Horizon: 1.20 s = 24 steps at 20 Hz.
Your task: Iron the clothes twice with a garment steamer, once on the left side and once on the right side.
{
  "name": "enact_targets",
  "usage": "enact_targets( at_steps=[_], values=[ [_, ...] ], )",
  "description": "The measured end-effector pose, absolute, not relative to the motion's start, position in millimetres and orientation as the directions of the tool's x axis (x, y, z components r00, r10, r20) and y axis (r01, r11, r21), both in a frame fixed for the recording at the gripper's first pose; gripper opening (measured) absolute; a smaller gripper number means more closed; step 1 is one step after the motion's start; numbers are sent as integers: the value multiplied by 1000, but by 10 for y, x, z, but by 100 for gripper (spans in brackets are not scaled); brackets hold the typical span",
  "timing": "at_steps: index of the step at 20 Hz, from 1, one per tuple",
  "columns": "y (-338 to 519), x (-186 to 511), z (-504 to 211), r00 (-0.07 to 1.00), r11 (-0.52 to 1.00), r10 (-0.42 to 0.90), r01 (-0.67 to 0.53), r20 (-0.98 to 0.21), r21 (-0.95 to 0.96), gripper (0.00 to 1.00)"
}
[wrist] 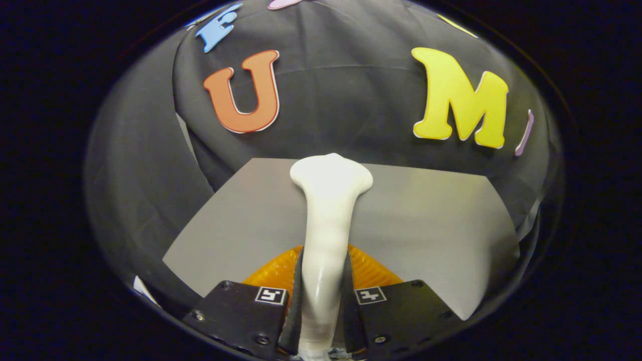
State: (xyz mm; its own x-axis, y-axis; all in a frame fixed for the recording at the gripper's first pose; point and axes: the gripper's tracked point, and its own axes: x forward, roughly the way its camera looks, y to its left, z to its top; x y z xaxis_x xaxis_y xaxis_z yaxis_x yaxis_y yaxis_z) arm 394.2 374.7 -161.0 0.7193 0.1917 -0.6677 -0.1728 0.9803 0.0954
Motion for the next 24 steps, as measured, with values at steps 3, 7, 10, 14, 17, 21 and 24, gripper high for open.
enact_targets(
  at_steps=[3, 7, 10, 14, 17, 21, 24],
  values=[
    [3762, 3927, -1467, 736, 975, 219, -180, -640, 127, 30],
    [3706, 3764, -1172, 775, 967, 253, -195, -579, 162, 29],
    [3636, 3547, -827, 812, 959, 282, -229, -511, 165, 28],
    [3430, 3171, -323, 858, 952, 305, -261, -412, 161, 28],
    [3162, 2872, 122, 895, 951, 303, -261, -328, 166, 28],
    [2686, 2484, 677, 937, 956, 274, -242, -217, 166, 28],
    [2211, 2167, 1026, 963, 969, 223, -201, -150, 146, 28]
  ],
)
